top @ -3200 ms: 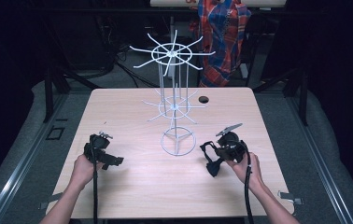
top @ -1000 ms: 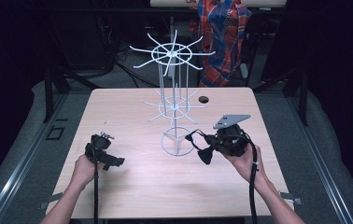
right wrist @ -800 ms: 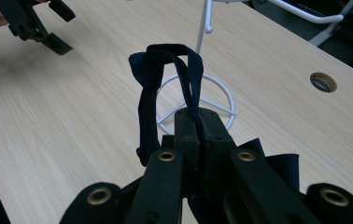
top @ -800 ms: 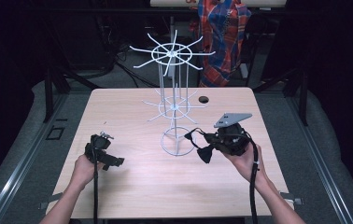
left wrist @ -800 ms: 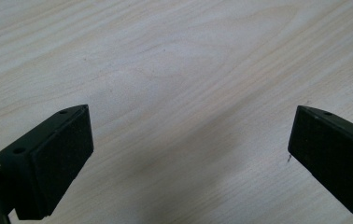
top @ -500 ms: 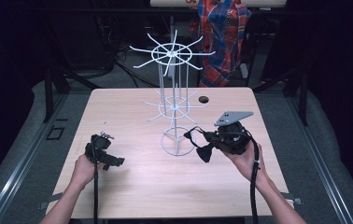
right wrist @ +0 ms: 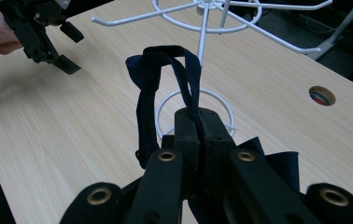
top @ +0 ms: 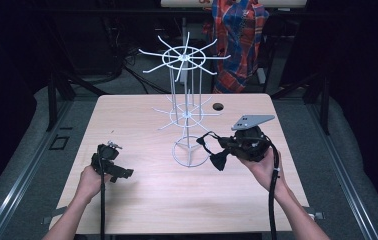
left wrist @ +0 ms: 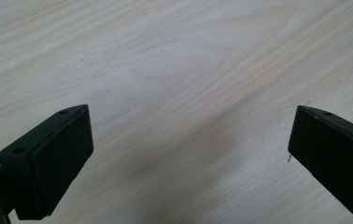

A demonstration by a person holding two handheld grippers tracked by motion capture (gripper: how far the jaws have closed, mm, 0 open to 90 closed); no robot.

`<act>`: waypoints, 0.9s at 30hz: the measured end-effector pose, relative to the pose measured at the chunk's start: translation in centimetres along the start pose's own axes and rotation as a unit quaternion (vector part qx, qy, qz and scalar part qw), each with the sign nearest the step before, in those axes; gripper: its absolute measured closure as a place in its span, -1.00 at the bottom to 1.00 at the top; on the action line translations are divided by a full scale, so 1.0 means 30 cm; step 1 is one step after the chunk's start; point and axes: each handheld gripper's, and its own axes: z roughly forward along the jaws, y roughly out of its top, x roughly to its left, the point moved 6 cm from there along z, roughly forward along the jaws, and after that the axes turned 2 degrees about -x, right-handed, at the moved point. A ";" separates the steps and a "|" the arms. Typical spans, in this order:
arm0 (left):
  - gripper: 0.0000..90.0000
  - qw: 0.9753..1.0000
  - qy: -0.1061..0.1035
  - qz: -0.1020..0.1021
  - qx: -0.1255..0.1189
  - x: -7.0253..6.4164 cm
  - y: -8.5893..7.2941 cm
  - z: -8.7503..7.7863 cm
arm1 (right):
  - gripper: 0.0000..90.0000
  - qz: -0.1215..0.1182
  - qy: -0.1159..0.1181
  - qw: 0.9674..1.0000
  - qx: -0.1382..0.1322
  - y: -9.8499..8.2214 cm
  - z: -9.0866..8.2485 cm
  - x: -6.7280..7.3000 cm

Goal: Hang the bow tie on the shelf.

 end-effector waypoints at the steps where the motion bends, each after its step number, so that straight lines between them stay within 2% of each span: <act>1: -1.00 1.000 0.001 0.002 -0.001 0.001 0.001 0.000 | 0.93 0.000 0.000 1.000 0.002 0.000 0.000 -0.002; 11: -1.00 1.000 0.000 0.004 -0.001 -0.001 0.001 -0.001 | 0.93 0.018 0.025 1.000 -0.005 -0.007 0.015 -0.020; 17: -1.00 1.000 0.000 0.005 0.000 -0.002 0.001 -0.001 | 0.93 0.026 0.024 0.999 -0.007 -0.011 0.018 -0.034; 27: -1.00 1.000 -0.001 0.005 0.000 -0.001 0.001 -0.001 | 0.93 0.029 0.026 0.999 0.003 -0.011 0.056 -0.041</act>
